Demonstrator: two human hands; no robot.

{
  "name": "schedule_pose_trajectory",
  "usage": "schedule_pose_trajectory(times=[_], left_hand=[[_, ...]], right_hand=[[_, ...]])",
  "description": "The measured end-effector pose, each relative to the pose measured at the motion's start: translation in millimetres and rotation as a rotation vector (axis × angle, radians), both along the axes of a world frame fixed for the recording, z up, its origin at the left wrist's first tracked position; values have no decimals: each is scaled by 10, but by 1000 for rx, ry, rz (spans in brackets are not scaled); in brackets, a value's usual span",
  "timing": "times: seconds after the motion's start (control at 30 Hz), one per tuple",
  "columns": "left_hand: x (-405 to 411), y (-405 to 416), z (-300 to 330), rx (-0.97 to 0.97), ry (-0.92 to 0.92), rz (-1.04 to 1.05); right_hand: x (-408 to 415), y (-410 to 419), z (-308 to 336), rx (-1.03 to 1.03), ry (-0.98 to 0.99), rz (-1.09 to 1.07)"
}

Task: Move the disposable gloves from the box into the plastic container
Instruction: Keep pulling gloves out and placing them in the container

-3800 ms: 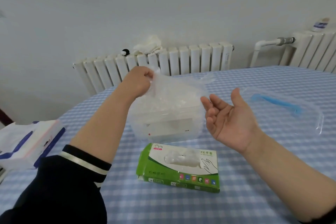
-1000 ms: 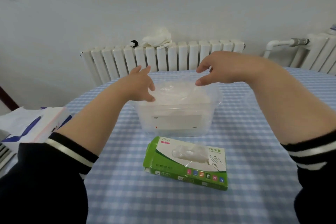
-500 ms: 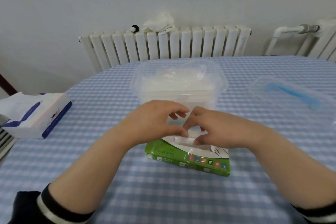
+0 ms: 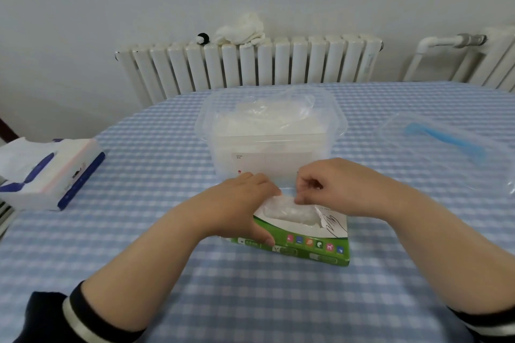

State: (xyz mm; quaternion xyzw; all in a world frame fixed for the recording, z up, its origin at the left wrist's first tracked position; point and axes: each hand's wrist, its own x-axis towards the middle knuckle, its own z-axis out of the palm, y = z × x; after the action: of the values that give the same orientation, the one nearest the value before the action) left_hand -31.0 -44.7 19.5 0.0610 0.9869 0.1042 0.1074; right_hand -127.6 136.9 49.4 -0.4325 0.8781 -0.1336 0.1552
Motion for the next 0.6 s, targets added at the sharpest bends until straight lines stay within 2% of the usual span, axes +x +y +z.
schedule_pose_trajectory(times=[0.1,0.27,0.43,0.6], left_hand=[[-14,3,-11,4,9,-1],[-26,12,14,-29,-7,-5],[-31,29,28,-11,-43,20],[-28,45,44,-42,-65,10]], right_hand=[[-15,26,8,-161,-111,0],[21,-3,19,-459,-136,-15],[76,-10,164,-1021,-510,-166],[47,2,235,-1320,-795,-294]])
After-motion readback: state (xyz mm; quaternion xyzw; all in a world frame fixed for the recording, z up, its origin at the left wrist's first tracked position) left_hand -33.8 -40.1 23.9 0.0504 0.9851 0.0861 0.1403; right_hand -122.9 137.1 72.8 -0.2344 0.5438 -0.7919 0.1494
